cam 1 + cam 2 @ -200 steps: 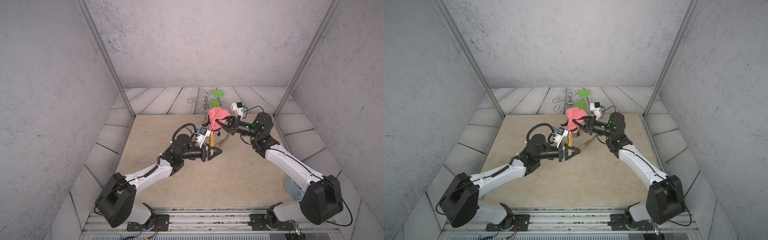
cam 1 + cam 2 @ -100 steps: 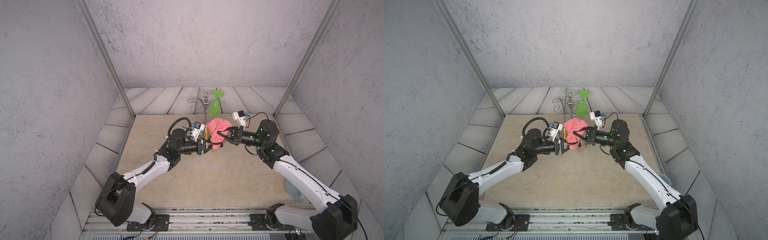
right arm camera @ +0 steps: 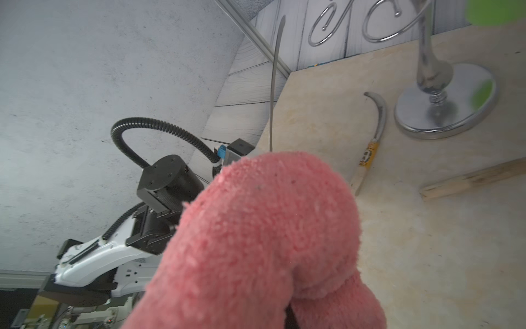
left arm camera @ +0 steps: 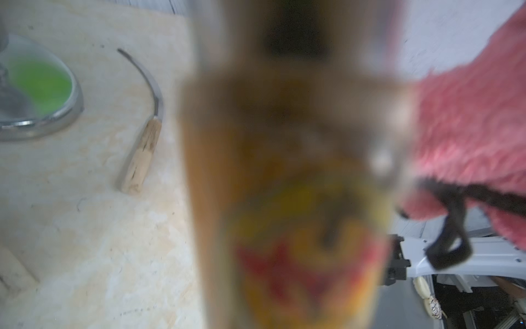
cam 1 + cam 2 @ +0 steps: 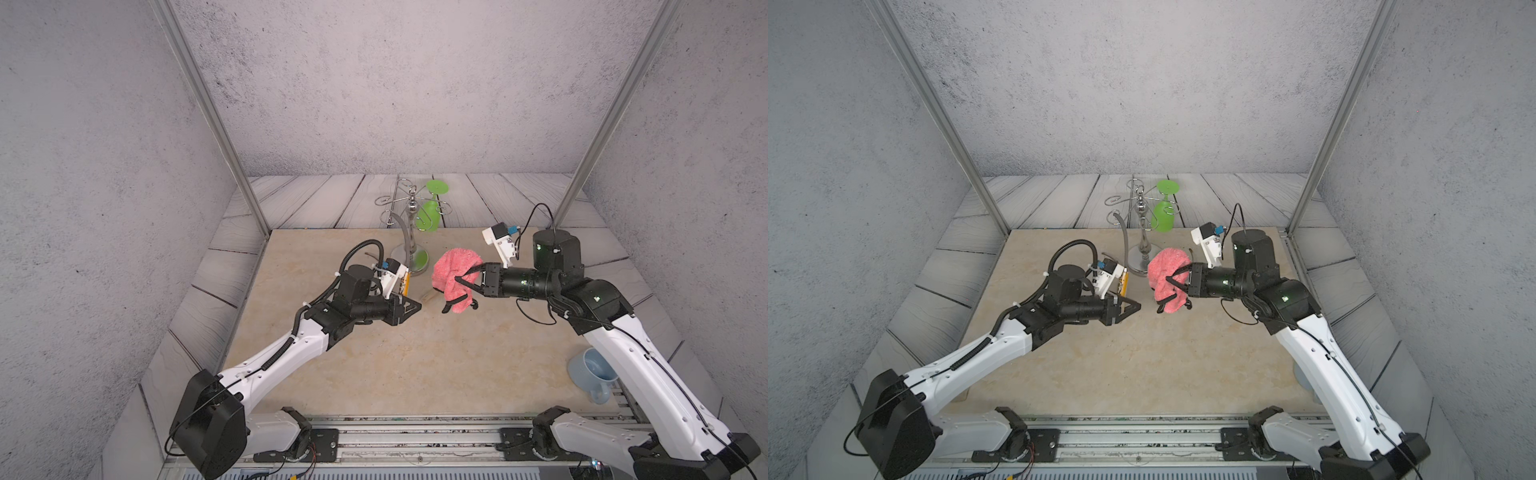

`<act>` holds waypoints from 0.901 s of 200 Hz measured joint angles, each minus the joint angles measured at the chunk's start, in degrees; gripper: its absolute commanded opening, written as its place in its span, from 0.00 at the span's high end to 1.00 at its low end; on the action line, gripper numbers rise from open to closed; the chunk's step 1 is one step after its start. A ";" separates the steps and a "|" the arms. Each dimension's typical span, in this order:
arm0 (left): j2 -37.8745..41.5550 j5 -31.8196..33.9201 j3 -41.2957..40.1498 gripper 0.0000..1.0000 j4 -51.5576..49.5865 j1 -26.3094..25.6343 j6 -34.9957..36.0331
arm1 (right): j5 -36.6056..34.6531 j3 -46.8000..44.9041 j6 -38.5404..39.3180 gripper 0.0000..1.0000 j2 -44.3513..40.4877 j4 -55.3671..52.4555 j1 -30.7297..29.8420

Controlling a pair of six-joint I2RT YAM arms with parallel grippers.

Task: Wipe small sickles with rags
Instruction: Wipe the small sickle.

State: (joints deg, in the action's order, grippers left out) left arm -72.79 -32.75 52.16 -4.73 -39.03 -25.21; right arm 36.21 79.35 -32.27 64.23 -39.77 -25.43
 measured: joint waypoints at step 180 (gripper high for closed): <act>-6.62 24.79 5.84 1.00 -20.63 -13.73 11.72 | -11.45 0.59 5.29 0.89 14.01 -6.03 -8.96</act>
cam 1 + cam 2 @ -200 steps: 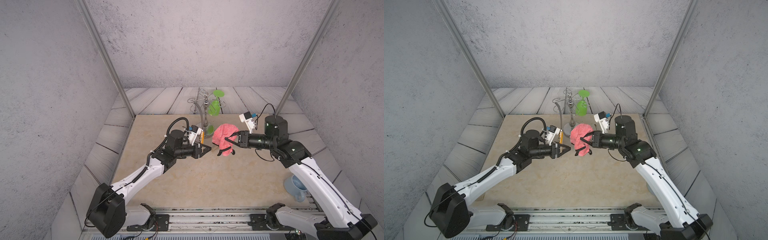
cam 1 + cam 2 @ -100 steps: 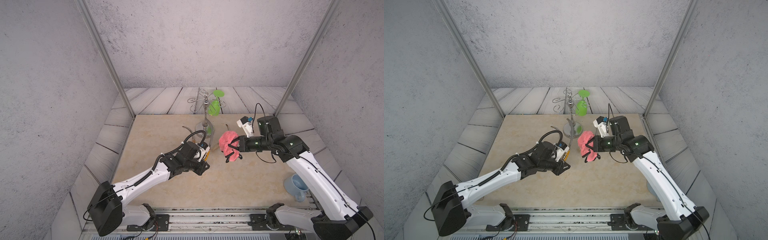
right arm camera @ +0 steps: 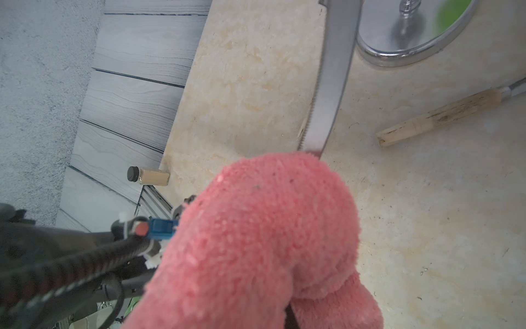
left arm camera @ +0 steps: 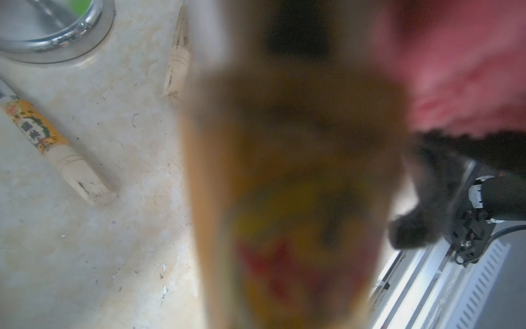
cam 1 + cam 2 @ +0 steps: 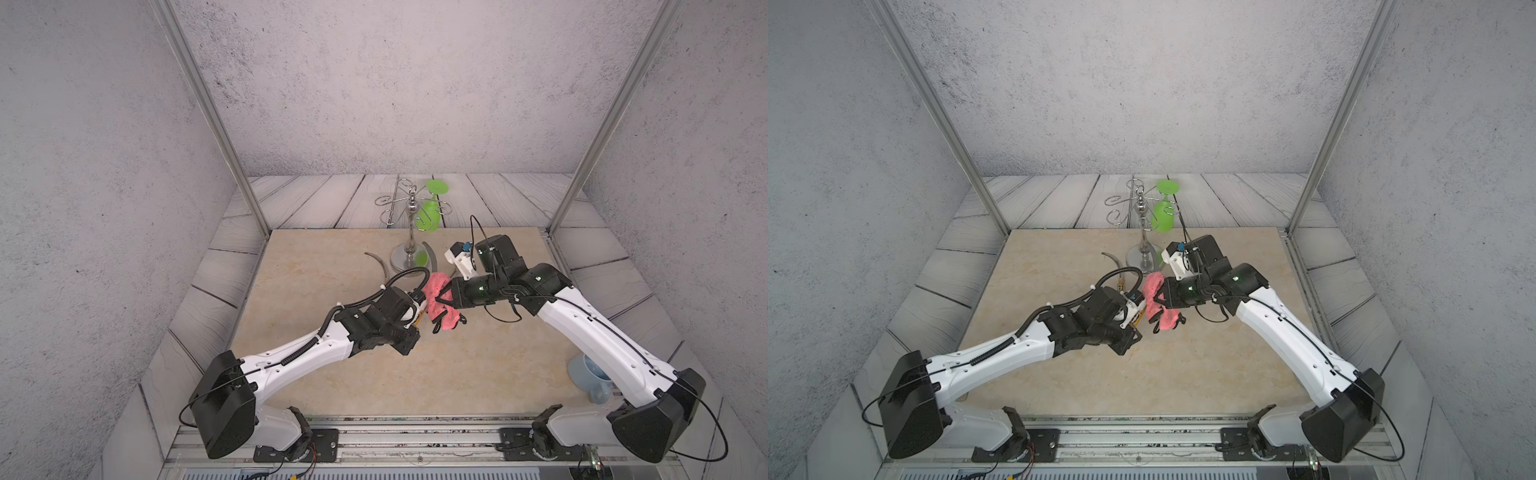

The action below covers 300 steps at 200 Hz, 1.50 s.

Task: Wipe small sickles with rags
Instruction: Wipe the small sickle.

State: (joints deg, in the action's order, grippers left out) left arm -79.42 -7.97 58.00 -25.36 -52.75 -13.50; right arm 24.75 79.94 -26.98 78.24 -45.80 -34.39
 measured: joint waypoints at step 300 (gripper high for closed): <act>5.25 16.87 -7.54 1.00 -7.69 -11.17 -5.25 | -3.91 5.22 -0.20 0.92 14.58 -7.28 -1.49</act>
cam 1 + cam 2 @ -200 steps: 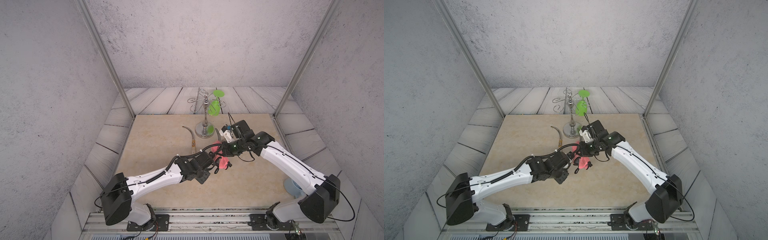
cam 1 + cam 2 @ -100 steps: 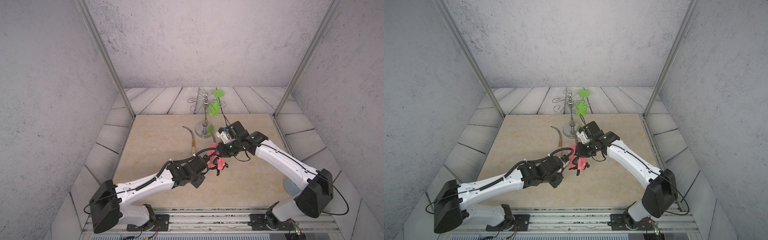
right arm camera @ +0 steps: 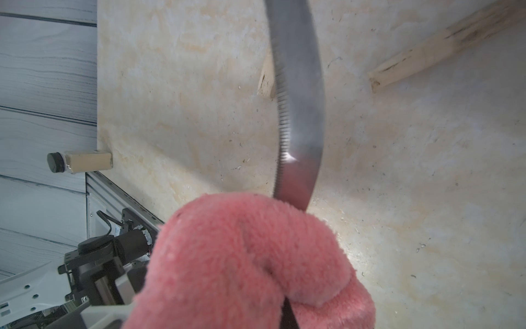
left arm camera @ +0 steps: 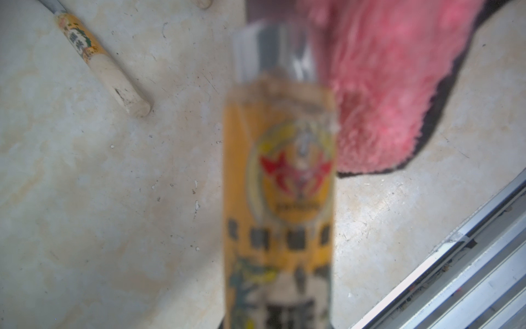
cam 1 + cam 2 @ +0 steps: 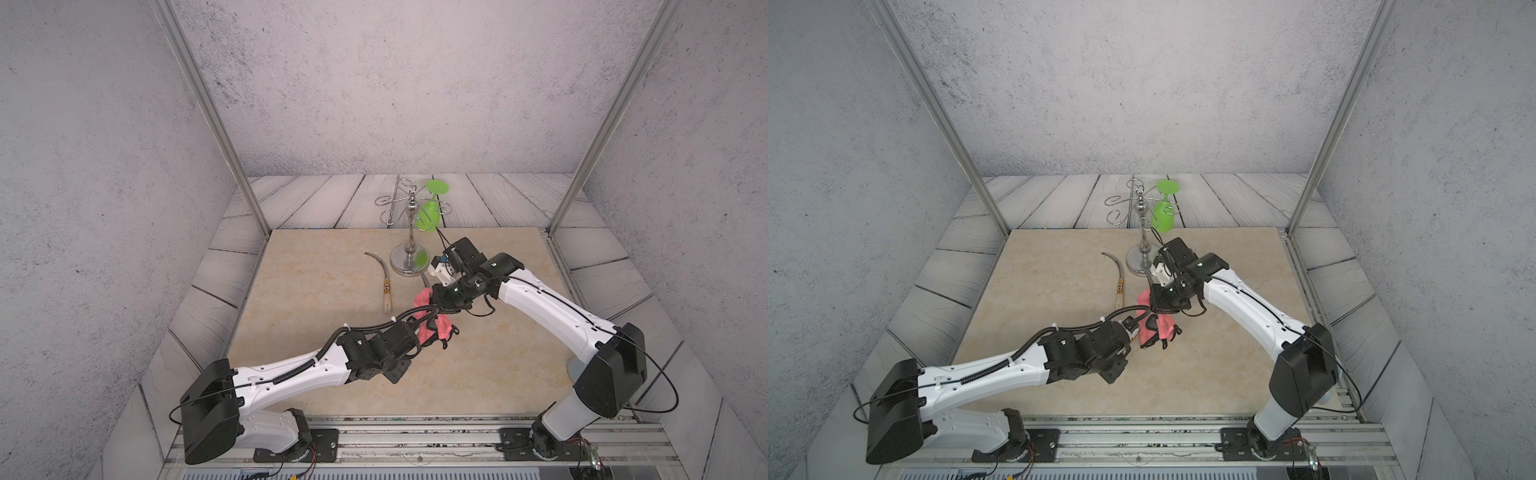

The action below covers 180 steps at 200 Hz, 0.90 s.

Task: Wipe small sickles with rags
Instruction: Wipe the small sickle.

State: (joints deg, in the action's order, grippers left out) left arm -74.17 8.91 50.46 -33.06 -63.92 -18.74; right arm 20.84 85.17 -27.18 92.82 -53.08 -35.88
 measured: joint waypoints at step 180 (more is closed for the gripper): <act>0.76 0.81 -2.67 1.00 2.03 -7.43 -4.26 | -1.09 8.74 4.72 0.93 6.14 -4.11 6.95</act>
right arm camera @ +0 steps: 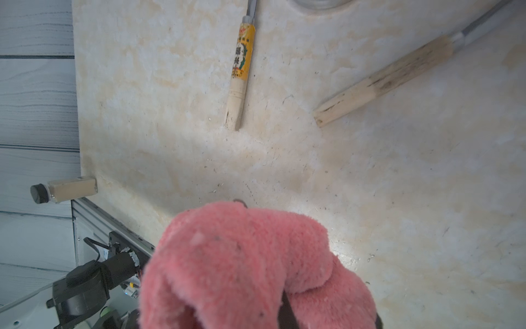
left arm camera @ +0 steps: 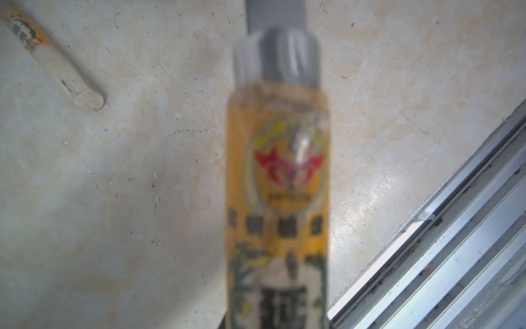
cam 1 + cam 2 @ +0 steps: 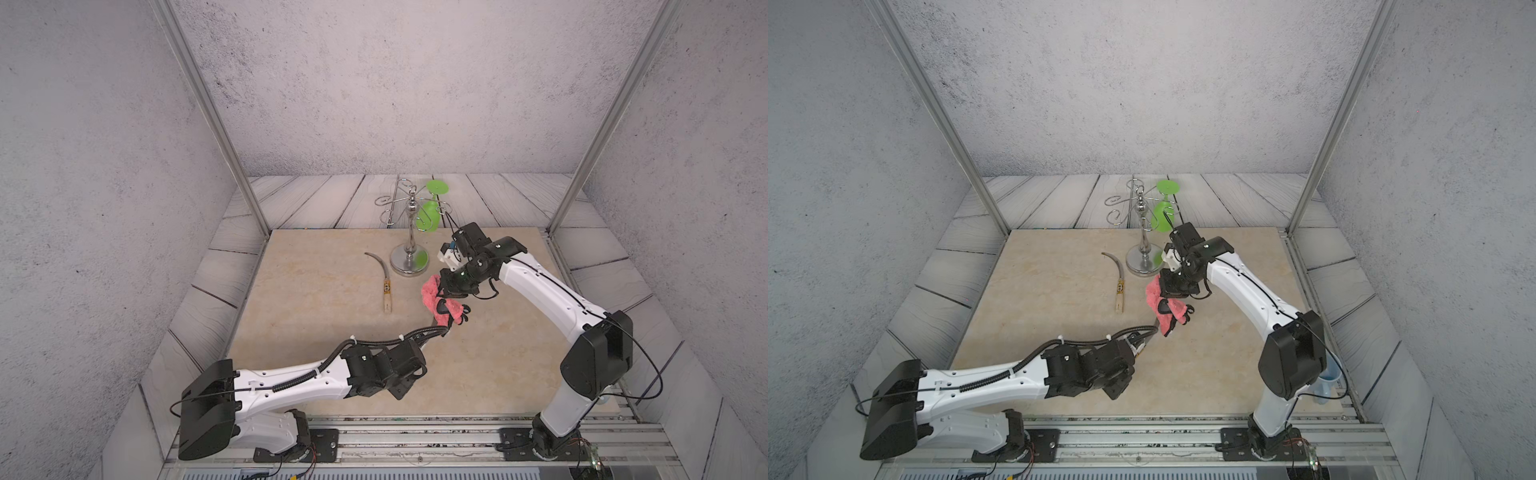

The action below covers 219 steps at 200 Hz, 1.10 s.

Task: Wipe small sickles with rags
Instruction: Wipe the small sickle.

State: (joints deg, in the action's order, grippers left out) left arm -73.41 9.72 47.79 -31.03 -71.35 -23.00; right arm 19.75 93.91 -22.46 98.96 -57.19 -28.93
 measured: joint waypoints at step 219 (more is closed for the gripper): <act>3.52 -4.63 -0.37 1.00 5.92 8.28 2.27 | -20.63 -13.64 2.60 0.90 -21.09 6.38 7.78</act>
State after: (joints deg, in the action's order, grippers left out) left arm -69.89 5.08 47.42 -25.10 -63.07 -20.73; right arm -0.89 80.27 -19.86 77.87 -50.81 -21.15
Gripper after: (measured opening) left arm 0.243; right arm 0.135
